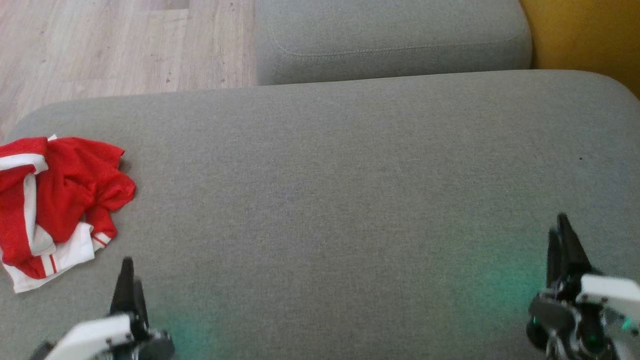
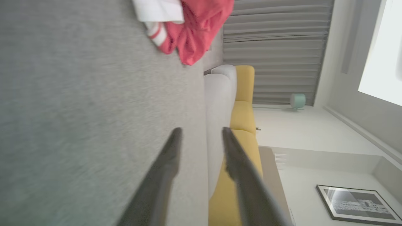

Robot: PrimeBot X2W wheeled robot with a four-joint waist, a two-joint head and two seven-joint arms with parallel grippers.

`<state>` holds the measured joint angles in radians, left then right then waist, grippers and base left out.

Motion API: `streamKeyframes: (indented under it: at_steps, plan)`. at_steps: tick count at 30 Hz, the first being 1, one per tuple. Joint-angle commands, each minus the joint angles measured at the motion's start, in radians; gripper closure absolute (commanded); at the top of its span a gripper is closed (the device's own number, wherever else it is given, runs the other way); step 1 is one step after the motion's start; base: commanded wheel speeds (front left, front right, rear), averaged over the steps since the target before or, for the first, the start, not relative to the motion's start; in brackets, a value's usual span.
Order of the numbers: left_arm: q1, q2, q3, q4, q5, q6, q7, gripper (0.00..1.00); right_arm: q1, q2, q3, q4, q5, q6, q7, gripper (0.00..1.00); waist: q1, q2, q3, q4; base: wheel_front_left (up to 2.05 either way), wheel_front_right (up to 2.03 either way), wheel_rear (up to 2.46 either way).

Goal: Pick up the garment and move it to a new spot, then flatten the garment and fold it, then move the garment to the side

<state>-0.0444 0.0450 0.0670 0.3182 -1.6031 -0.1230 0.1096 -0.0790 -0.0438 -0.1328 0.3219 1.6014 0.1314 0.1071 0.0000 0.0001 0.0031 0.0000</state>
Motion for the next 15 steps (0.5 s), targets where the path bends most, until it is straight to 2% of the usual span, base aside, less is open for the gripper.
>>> streamKeyframes:
  at_steps: [1,9,15]
  plan:
    - [0.008,-0.001,-0.001,0.012,0.0,0.0,0.0,0.0,0.008,0.001,0.0,0.012,0.0,0.0,0.0,0.0,0.0,-0.0001,0.0,0.0,0.0,0.0,0.0]
    - [0.011,0.003,-0.004,0.019,0.027,0.0,-0.022,0.0,0.007,-0.004,0.019,0.013,-0.02,0.0,-0.019,0.0,0.0,-0.0001,0.002,-0.001,0.0,0.0,0.0]
    - [-0.003,0.01,-0.007,0.018,0.098,-0.001,-0.043,0.0,-0.012,-0.016,0.039,0.019,-0.068,0.0,-0.043,0.0,0.0,-0.0001,0.008,-0.004,0.0,0.0,0.0]
